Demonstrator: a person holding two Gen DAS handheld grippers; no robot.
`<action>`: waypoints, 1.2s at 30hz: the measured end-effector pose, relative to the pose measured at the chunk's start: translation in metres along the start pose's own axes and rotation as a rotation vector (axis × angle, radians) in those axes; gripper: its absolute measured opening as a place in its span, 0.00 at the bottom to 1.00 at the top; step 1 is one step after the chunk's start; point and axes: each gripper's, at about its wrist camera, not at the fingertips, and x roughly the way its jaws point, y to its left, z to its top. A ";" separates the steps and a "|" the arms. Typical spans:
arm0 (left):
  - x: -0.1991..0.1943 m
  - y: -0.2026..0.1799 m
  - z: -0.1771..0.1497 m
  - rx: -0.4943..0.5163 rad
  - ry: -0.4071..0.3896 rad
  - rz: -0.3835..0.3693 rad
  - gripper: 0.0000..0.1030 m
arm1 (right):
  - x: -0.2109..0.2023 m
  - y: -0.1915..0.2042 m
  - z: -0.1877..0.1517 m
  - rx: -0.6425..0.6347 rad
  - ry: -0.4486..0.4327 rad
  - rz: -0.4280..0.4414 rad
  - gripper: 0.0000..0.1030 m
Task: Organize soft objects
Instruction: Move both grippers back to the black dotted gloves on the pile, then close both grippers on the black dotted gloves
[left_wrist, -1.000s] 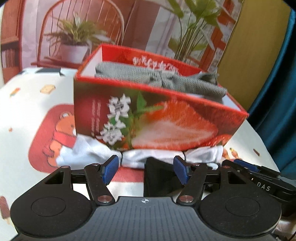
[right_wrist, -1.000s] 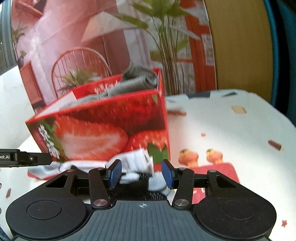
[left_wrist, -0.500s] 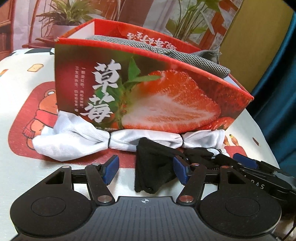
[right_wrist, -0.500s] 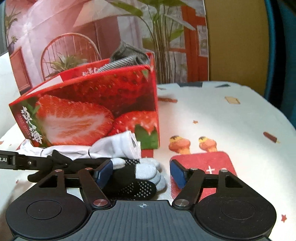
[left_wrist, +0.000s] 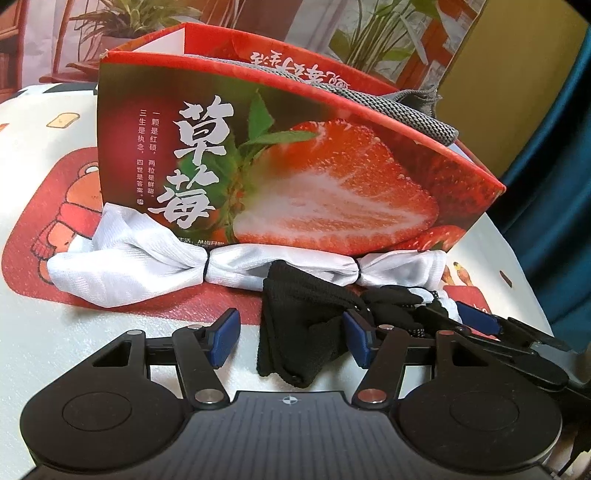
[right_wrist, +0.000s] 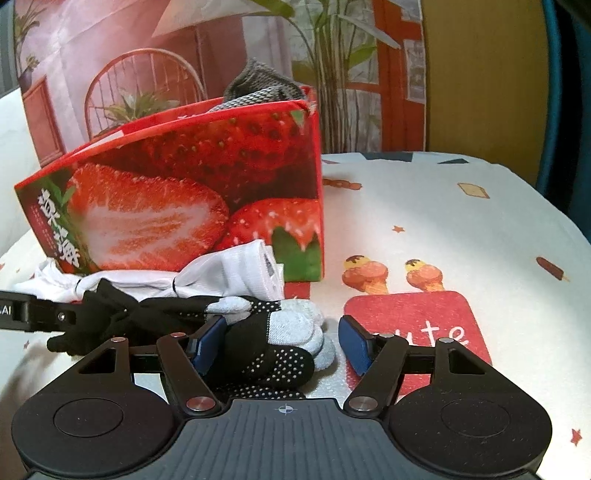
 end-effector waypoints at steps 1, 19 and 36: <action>-0.001 0.000 0.000 0.001 0.001 0.000 0.61 | 0.000 0.001 0.000 -0.007 0.002 0.006 0.61; -0.010 -0.002 -0.005 0.020 0.030 -0.044 0.14 | -0.009 0.007 -0.002 0.011 0.035 0.104 0.29; -0.120 -0.018 0.047 0.178 -0.318 -0.080 0.13 | -0.083 0.028 0.058 -0.050 -0.209 0.242 0.14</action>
